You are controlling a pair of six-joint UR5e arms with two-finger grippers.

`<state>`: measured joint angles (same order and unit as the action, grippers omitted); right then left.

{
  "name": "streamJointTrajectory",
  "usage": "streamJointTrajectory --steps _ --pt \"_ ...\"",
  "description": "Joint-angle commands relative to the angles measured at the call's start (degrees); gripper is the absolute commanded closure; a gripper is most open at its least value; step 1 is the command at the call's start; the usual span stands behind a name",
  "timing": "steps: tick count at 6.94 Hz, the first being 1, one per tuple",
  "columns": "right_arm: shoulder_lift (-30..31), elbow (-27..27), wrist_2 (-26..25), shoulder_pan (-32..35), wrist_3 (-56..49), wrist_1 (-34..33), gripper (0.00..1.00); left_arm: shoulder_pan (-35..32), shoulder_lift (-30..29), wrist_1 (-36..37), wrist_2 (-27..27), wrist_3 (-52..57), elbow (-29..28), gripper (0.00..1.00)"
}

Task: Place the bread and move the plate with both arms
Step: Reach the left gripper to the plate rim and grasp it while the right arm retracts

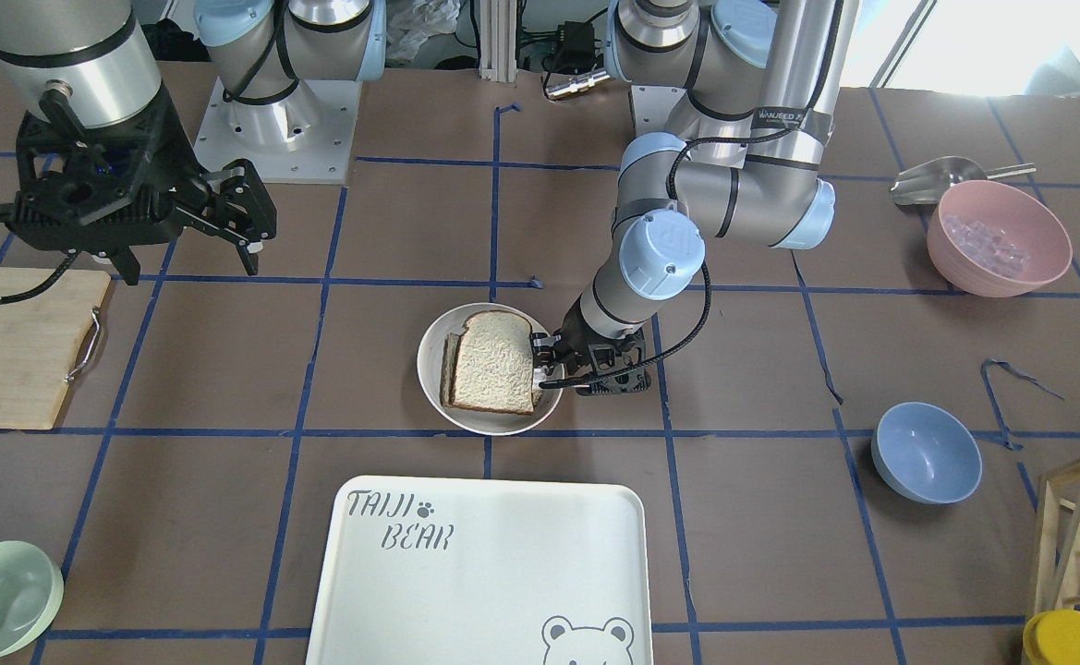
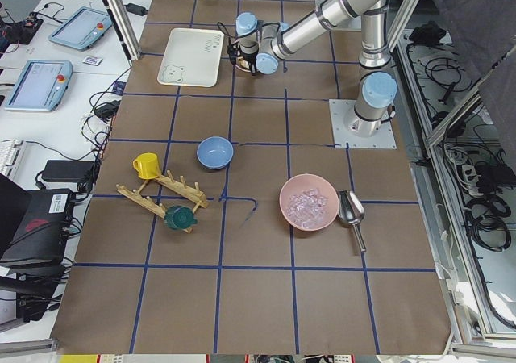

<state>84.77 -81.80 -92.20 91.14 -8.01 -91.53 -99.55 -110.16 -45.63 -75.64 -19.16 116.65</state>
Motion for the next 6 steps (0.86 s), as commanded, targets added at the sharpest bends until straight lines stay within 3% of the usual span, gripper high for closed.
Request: streamJointTrajectory --steps 1,6 --pt "0.04 -0.2 0.0 0.0 0.01 0.04 0.0 -0.03 0.03 0.28 0.05 0.0 -0.19 1.0" --pt "0.04 -0.2 0.0 0.0 0.01 -0.05 0.0 -0.03 1.78 0.28 0.4 0.26 -0.55 1.0"
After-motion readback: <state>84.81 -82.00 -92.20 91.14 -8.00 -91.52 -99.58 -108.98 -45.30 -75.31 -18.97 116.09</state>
